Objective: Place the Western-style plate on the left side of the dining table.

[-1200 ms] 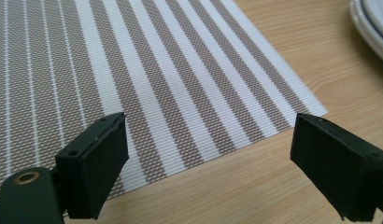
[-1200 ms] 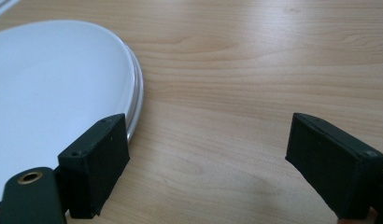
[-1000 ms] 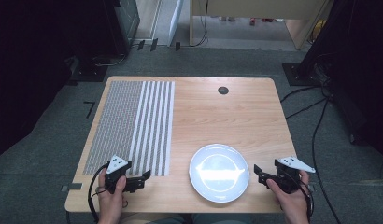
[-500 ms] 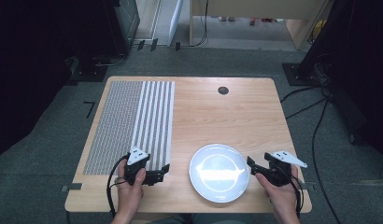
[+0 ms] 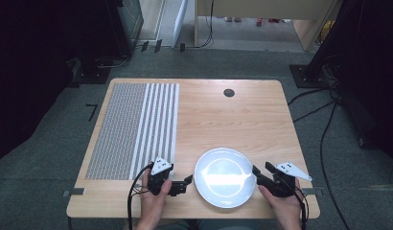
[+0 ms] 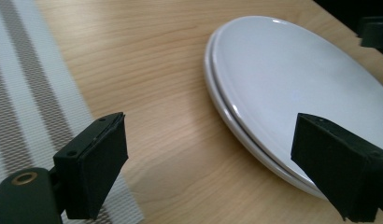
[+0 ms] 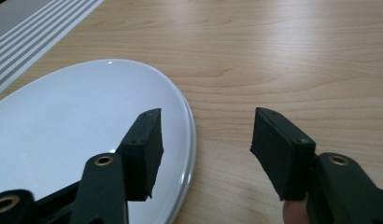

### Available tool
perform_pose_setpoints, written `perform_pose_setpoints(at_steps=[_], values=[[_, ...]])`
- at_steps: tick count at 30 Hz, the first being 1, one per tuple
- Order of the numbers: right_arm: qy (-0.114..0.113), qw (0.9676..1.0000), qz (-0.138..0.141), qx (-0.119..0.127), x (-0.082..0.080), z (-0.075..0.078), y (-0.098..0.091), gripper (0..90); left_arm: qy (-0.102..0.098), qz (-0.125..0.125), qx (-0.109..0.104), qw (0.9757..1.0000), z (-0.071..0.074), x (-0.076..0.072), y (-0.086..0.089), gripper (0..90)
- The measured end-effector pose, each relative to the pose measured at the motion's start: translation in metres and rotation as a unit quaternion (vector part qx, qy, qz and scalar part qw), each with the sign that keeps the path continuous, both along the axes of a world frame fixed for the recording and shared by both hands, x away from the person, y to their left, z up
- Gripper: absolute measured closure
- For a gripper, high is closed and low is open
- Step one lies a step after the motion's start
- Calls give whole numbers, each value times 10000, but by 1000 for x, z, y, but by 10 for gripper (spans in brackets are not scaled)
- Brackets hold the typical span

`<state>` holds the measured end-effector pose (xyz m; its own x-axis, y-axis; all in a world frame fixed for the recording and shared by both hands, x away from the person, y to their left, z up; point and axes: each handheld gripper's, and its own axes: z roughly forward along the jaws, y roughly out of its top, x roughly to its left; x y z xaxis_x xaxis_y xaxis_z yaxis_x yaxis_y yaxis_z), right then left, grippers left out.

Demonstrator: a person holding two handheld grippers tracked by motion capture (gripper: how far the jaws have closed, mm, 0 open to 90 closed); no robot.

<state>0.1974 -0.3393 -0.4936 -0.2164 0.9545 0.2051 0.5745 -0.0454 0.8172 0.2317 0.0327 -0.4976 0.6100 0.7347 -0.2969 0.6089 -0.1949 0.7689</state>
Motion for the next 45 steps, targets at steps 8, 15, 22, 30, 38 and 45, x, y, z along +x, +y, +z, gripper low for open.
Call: perform_pose_setpoints(at_steps=[8,15,22,30,38,45], values=[[-49,9994,325,73,1,-1,7,608,-81,-379,183,9991,-8,-8,-18,131],[190,9982,316,476,4,-5,2,679,3,-745,209,9970,-12,-15,-31,147],[287,9961,320,772,6,-9,-2,766,56,-919,98,9957,-13,-17,-36,232],[599,9893,87,1328,8,-10,-11,782,56,-987,106,9950,-14,-18,-37,245],[870,9796,86,1811,10,-13,-15,763,78,-976,168,9950,-14,-17,-37,256],[961,9738,73,2061,11,-15,-19,771,125,-1009,156,9947,-14,-17,-36,261]])
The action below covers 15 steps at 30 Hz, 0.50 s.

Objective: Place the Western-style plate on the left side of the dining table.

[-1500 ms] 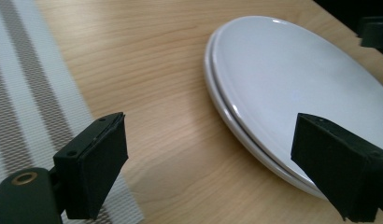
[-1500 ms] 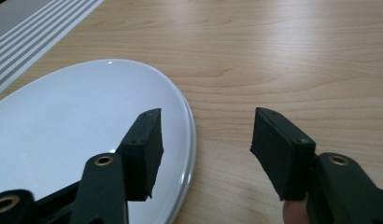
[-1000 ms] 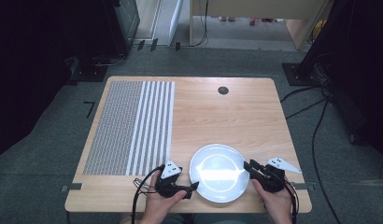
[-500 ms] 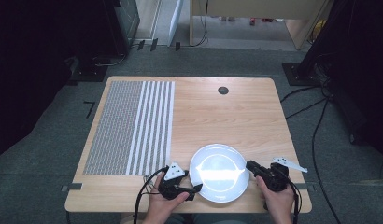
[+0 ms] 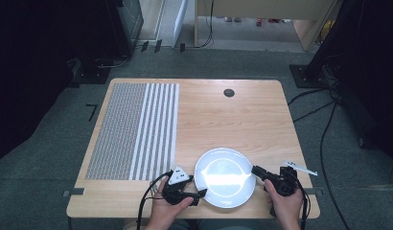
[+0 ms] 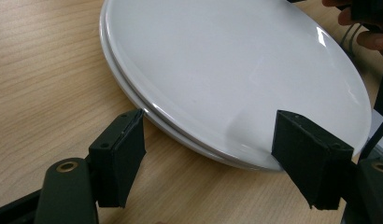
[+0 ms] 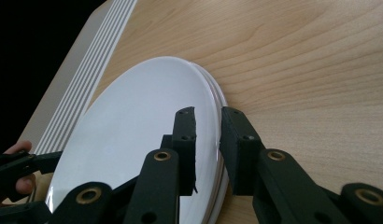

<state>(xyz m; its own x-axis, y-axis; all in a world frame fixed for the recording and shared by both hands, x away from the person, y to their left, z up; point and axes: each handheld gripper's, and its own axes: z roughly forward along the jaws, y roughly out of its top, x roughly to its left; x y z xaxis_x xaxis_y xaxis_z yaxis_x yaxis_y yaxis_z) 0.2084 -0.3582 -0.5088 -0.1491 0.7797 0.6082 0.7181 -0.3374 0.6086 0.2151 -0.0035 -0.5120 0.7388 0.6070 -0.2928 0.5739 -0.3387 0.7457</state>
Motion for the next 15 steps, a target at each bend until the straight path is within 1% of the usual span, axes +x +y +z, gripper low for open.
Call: perform_pose_setpoints(at_steps=[3,4,5,6,8,9,11,12,14,15], values=[[-7,9999,40,116,0,0,0,779,22,1,-25,10000,0,0,0,260],[-7,9999,40,116,0,0,0,779,46,-2,-38,10000,0,1,1,260],[29,9991,184,371,0,0,1,779,89,2,-65,9999,0,1,1,260],[17,9986,256,452,0,-1,2,779,126,-1,-93,9999,0,2,1,261],[-10,9988,286,404,0,-1,4,780,130,-2,-95,9999,0,2,1,261],[-74,9991,250,332,-1,-1,7,782,135,-2,-92,9999,0,2,1,261],[-154,9990,139,392,-1,1,6,778,162,-2,-81,9998,0,2,1,262],[-184,9991,66,367,-1,1,4,775,172,-1,-79,9998,0,2,1,262],[-160,9996,-8,243,-1,0,1,775,171,5,-79,9998,-1,2,1,262],[-160,9996,-8,243,-1,0,1,775,171,5,-79,9998,-1,2,1,263]])
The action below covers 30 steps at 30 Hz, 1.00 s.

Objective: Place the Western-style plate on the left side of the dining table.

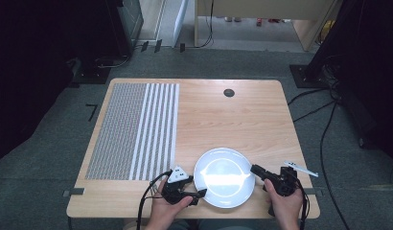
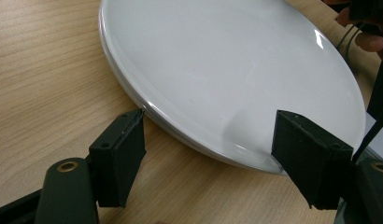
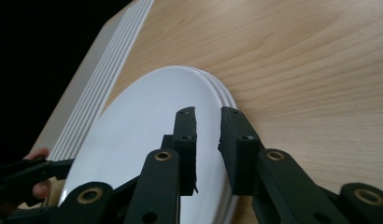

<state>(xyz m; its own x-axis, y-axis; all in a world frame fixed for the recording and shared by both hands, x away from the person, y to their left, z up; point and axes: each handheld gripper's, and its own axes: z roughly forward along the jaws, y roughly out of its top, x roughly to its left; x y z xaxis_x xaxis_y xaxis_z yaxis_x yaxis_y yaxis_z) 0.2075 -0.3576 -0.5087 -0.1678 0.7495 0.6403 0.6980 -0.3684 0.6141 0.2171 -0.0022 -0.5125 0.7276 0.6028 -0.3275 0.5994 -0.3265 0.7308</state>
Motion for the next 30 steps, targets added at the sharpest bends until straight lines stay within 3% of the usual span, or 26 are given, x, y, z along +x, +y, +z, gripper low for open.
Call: perform_pose_setpoints(at_steps=[2,7,14,17,20,22,24,28,30], values=[[100,9999,13,-7,1,-4,-3,773,1,-1,3,10000,0,0,0,263],[86,10000,16,-45,2,-5,-1,767,-7,1,1,10000,0,0,0,268],[213,9997,41,102,3,-7,-3,777,33,58,-43,10000,0,1,2,315],[252,9993,111,270,3,-8,-3,786,69,43,-80,9999,0,2,3,307],[236,9993,132,253,3,-8,-2,788,99,19,-170,9998,1,2,5,304],[184,9991,152,346,3,-8,-1,800,137,18,-217,9997,1,3,5,306],[173,9970,360,668,3,-7,0,789,135,20,-234,9996,1,3,5,308],[144,9979,402,491,3,-8,9,785,214,108,-316,9992,2,5,8,316],[58,9992,202,341,2,-7,7,784,262,157,-342,9989,2,6,10,324]])
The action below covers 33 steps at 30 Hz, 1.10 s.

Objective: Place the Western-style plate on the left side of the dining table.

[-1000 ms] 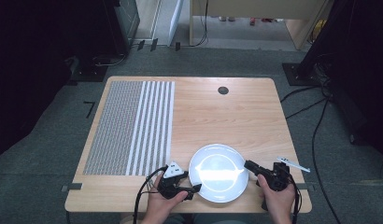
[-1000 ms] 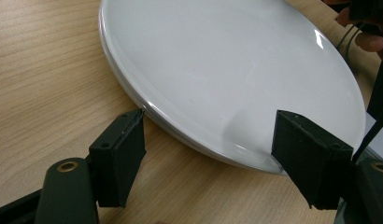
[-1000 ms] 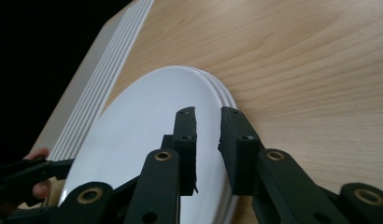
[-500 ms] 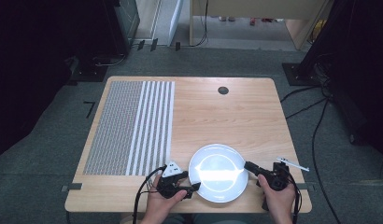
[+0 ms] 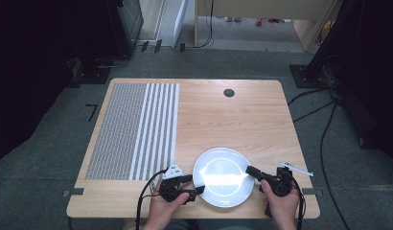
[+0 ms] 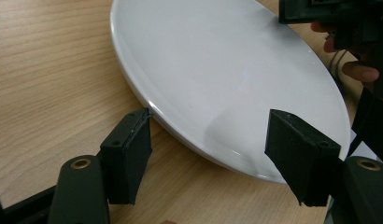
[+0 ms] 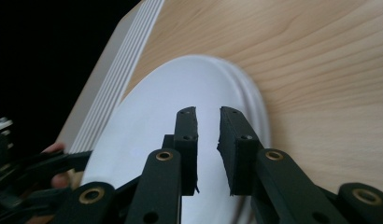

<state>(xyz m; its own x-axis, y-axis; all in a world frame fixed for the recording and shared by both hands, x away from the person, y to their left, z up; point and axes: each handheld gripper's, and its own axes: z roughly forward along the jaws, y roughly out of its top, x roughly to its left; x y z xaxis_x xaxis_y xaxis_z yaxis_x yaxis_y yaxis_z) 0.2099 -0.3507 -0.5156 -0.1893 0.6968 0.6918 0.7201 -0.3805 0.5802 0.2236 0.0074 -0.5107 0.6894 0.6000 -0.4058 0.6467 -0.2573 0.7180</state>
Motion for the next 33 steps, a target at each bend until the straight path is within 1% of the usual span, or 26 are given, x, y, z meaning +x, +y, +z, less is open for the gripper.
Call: perform_pose_setpoints(at_steps=[1,2,3,5,6,8,9,10,12,13,14,16,18,20,24,25,26,28,30,31,33], values=[[0,10000,0,0,0,0,0,784,0,0,0,10000,0,0,0,326],[-17,9998,-163,-58,1,0,-6,781,52,-1,-16,10000,-1,1,1,328],[-17,9998,-163,-58,1,0,-6,781,52,-1,-16,10000,-1,1,1,330],[54,9997,-216,-44,1,-1,-11,775,83,-28,-36,10000,-2,1,2,333],[123,9997,-222,10,1,-3,-14,776,106,-65,-38,9999,-3,1,1,337],[175,9996,-148,144,2,-3,-15,772,107,-86,-45,9999,-3,1,0,338],[175,9996,-148,144,2,-3,-15,772,112,-96,-49,9999,-3,1,0,338],[125,9998,-151,86,2,-3,-13,773,113,-103,-17,9999,-4,0,-1,339],[137,9997,-147,109,2,-3,-13,771,138,-125,-19,9998,-4,1,-2,340],[116,9998,-129,82,3,-4,-13,771,144,-135,-14,9998,-4,0,-3,340],[162,9998,-110,86,3,-5,-13,773,144,-135,-14,9998,-4,0,-3,339],[132,9998,-107,109,3,-6,-13,768,127,-129,-4,9998,-4,0,-3,338],[105,9999,-79,104,3,-6,-14,768,147,-144,-38,9998,-5,1,-2,337],[125,9998,-58,160,4,-6,-14,768,141,-142,-39,9998,-5,1,-2,337],[108,9996,101,225,4,-8,-11,771,171,-160,-70,9997,-5,2,-1,336],[108,9996,101,225,4,-8,-11,771,171,-160,-70,9997,-5,2,-1,336],[100,9994,241,230,5,-8,-6,771,173,-163,-80,9997,-5,2,-1,336],[84,9993,283,216,5,-9,-5,771,168,-153,-81,9997,-5,2,-1,332],[44,9993,340,162,5,-9,1,762,157,-42,-115,9998,-3,3,3,336],[44,9993,340,162,5,-9,1,762,157,-42,-115,9998,-3,3,3,336],[28,9993,336,159,5,-9,2,760,125,142,-119,9998,0,4,9,339]])
